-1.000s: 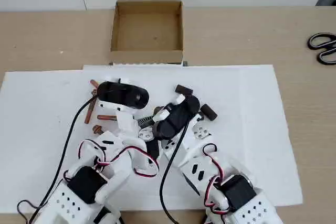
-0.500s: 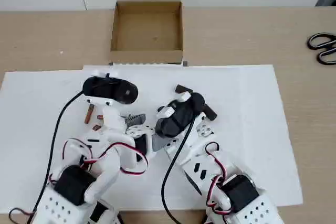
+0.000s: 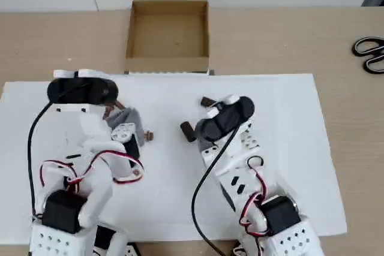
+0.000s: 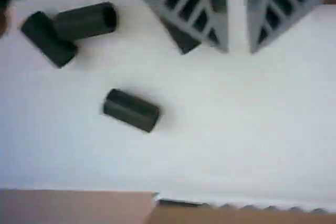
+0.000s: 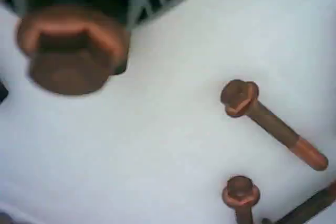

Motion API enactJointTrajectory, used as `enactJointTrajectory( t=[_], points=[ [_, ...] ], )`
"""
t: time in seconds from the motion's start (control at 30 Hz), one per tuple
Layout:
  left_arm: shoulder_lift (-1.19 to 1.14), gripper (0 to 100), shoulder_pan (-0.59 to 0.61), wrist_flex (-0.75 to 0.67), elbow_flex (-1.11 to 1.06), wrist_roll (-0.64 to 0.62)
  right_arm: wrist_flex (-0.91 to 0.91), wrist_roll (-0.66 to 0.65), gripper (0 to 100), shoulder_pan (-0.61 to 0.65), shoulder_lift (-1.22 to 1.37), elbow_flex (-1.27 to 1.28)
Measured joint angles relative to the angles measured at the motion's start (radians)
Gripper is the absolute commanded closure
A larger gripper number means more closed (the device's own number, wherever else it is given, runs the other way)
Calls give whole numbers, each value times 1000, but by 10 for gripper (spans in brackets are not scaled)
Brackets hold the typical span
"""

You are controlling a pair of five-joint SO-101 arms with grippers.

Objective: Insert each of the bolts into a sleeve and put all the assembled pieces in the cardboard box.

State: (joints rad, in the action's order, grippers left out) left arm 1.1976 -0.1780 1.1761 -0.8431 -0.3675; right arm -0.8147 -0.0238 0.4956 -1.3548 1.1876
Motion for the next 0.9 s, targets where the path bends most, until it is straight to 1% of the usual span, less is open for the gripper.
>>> enactJointTrajectory(
  t=[0.13,0.27,0.37,0.53,0.6,0.77,0.9],
  points=[
    [-2,994,112,-66,-138,83,84,0,995,-48,183,-117],
    [-2,994,189,-147,-265,160,132,0,995,-98,473,-333],
    [-2,994,199,-190,-344,222,138,0,995,-107,713,-540],
    [-2,994,201,-265,-457,367,138,0,995,-115,1111,-916],
    [-2,994,199,-296,-499,402,138,-2,995,-115,1264,-1069],
    [-2,994,199,-319,-548,433,138,-100,995,-117,1610,-1441],
    [-2,994,199,-327,-588,436,138,-212,995,-117,1849,-1717]
  ],
)
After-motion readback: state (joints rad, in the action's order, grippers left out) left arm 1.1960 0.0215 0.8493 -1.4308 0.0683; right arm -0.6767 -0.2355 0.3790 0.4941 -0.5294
